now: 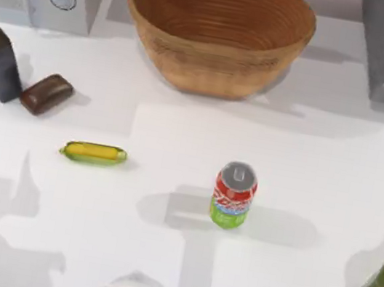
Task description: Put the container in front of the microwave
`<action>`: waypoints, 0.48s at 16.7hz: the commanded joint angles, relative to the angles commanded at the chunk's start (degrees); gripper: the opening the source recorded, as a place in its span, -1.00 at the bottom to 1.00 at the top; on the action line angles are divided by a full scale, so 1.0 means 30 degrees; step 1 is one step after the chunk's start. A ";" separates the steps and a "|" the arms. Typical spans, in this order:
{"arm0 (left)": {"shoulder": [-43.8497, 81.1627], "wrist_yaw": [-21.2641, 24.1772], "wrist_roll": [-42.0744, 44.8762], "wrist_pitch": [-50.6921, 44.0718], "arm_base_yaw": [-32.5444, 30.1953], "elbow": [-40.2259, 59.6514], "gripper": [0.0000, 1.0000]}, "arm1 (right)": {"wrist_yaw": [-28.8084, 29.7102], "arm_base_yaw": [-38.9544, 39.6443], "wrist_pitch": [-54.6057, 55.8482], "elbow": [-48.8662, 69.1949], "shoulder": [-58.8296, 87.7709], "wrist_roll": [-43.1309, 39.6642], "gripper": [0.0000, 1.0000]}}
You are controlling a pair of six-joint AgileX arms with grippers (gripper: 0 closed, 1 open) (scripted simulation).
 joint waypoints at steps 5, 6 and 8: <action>0.1055 0.0057 0.0038 -0.0944 -0.0571 0.1423 1.00 | 0.0000 0.0000 0.0000 0.0000 0.0000 0.0000 1.00; 0.1847 0.0068 0.0052 -0.1566 -0.0933 0.2196 1.00 | 0.0000 0.0000 0.0000 0.0000 0.0000 0.0000 1.00; 0.4025 0.0080 0.0068 -0.3172 -0.1856 0.4315 1.00 | 0.0000 0.0000 0.0000 0.0000 0.0000 0.0000 1.00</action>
